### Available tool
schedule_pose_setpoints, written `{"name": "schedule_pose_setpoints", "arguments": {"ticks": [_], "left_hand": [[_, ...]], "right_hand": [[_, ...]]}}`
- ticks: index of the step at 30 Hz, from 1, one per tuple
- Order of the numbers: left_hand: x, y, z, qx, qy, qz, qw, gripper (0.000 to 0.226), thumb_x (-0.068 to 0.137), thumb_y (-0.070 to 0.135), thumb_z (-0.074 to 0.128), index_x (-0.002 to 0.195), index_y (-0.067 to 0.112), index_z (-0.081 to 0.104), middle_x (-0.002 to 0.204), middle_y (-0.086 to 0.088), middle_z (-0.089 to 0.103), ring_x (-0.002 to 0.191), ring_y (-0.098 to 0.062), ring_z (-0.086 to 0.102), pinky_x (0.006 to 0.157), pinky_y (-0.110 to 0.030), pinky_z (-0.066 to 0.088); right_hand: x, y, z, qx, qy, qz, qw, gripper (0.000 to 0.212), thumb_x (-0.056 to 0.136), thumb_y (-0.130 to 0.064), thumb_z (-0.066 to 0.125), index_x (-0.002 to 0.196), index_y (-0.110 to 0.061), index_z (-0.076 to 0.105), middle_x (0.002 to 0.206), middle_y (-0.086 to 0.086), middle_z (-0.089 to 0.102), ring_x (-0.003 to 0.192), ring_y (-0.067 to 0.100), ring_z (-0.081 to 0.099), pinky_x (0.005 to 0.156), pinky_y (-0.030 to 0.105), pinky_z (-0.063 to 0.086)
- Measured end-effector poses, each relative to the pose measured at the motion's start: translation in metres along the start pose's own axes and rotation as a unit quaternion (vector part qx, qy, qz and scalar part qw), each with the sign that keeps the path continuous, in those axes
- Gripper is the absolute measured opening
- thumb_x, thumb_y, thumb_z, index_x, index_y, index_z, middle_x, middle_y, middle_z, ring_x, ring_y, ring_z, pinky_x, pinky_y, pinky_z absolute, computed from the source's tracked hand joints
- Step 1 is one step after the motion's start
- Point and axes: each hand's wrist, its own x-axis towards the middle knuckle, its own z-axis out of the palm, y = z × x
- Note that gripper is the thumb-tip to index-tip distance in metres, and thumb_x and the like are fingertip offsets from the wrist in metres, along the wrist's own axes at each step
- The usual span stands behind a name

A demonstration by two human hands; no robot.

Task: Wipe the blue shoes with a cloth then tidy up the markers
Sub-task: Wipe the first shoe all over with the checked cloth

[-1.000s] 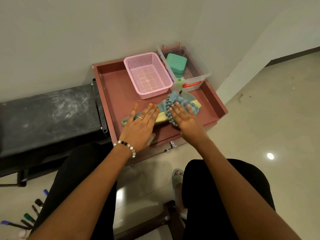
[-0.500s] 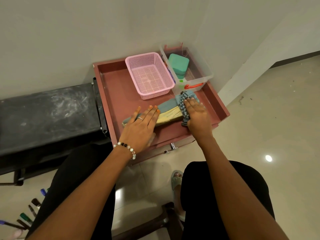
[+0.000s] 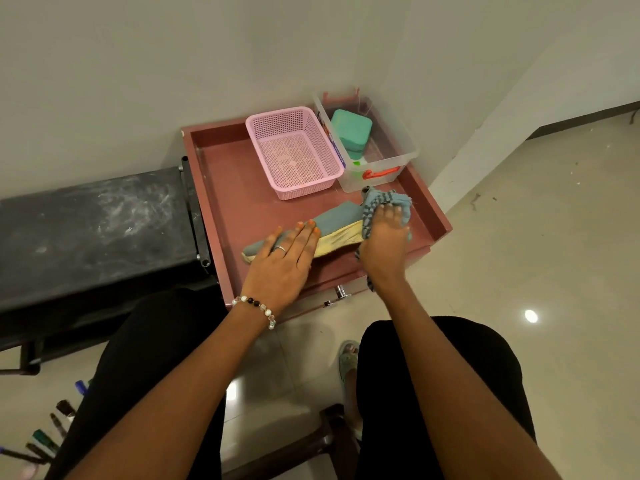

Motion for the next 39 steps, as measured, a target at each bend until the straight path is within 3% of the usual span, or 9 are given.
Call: {"name": "schedule_pose_setpoints", "arguments": {"ticks": [3,6,9,13,20,28,32,35,39], "left_hand": [[0.001,0.003,0.001,0.012,0.019,-0.003,1.0,0.045,0.094,0.009,0.036,0.137,0.004,0.048,0.141,-0.012,0.049,0.126,-0.024,0.052,0.108,-0.042,0.035],[0.002,0.0,0.0,0.025,0.02,0.002,0.999,0.047,0.094,0.007,0.03,0.137,0.0,0.046,0.143,-0.014,0.047,0.129,-0.025,0.049,0.11,-0.044,0.031],[-0.001,-0.001,0.001,0.035,0.031,0.011,0.999,0.047,0.099,0.004,0.02,0.14,-0.001,0.042,0.143,-0.015,0.046,0.13,-0.025,0.048,0.113,-0.043,0.028],[-0.001,-0.005,0.002,0.038,0.047,0.04,0.997,0.045,0.102,0.002,0.019,0.14,-0.001,0.043,0.141,-0.016,0.048,0.128,-0.025,0.05,0.113,-0.043,0.028],[0.005,-0.017,0.006,0.003,0.051,0.141,0.989,0.041,0.1,0.001,0.032,0.138,0.0,0.047,0.141,-0.018,0.048,0.129,-0.03,0.048,0.11,-0.046,0.036],[-0.009,-0.023,0.01,-0.038,-0.096,0.125,0.987,0.046,0.088,0.013,0.04,0.128,-0.001,0.056,0.129,-0.017,0.059,0.117,-0.031,0.059,0.097,-0.046,0.045],[-0.004,-0.038,-0.008,-0.1,-0.091,-0.069,0.988,0.044,0.083,0.007,0.067,0.124,-0.006,0.058,0.129,-0.023,0.057,0.118,-0.037,0.057,0.094,-0.05,0.048],[-0.002,-0.062,-0.022,-0.136,-0.151,-0.227,0.952,0.045,0.094,0.011,0.055,0.137,0.001,0.046,0.145,-0.016,0.044,0.137,-0.029,0.037,0.109,-0.043,0.033],[-0.01,-0.07,-0.021,-0.075,-0.293,-0.202,0.932,0.071,0.089,0.04,0.059,0.147,0.014,0.027,0.156,-0.002,0.025,0.147,-0.027,0.008,0.114,-0.056,-0.001]], "right_hand": [[-0.028,-0.028,0.007,-0.002,-0.041,-0.059,0.997,0.078,0.081,-0.003,0.049,0.149,-0.001,0.011,0.157,0.02,0.007,0.146,0.03,0.002,0.116,0.047,0.001],[-0.049,-0.044,0.008,0.177,-0.037,-0.095,0.979,0.067,0.076,0.006,0.046,0.142,0.0,0.037,0.149,0.019,0.034,0.142,0.029,0.026,0.117,0.036,0.019],[-0.042,-0.029,-0.002,0.392,-0.017,0.028,0.919,0.046,0.073,-0.002,0.044,0.111,-0.011,0.07,0.111,0.011,0.069,0.105,0.028,0.062,0.098,0.037,0.048],[-0.03,0.006,-0.027,0.554,-0.008,0.195,0.81,0.034,0.075,0.007,0.038,0.07,-0.008,0.068,0.075,0.011,0.069,0.072,0.03,0.067,0.068,0.045,0.059],[-0.02,0.055,-0.05,0.582,0.129,0.299,0.745,0.03,0.071,0.01,0.038,0.07,-0.002,0.065,0.08,0.016,0.067,0.07,0.032,0.068,0.061,0.045,0.059],[-0.032,0.026,-0.041,0.471,0.117,0.259,0.835,0.027,0.073,0.007,0.035,0.058,-0.01,0.05,0.06,0.004,0.051,0.053,0.02,0.046,0.047,0.025,0.038],[-0.034,0.014,-0.043,0.489,0.14,0.144,0.849,0.028,0.063,0.0,0.038,0.075,-0.001,0.063,0.066,0.006,0.059,0.061,0.02,0.055,0.053,0.031,0.049],[-0.037,-0.002,-0.043,0.483,0.159,0.053,0.859,0.033,0.061,-0.002,0.039,0.082,-0.01,0.063,0.07,-0.001,0.061,0.068,0.015,0.058,0.061,0.028,0.053],[-0.046,-0.046,-0.01,0.381,0.123,-0.116,0.909,0.044,0.073,0.01,0.053,0.112,-0.007,0.064,0.1,0.008,0.068,0.093,0.024,0.064,0.085,0.032,0.052]]}}
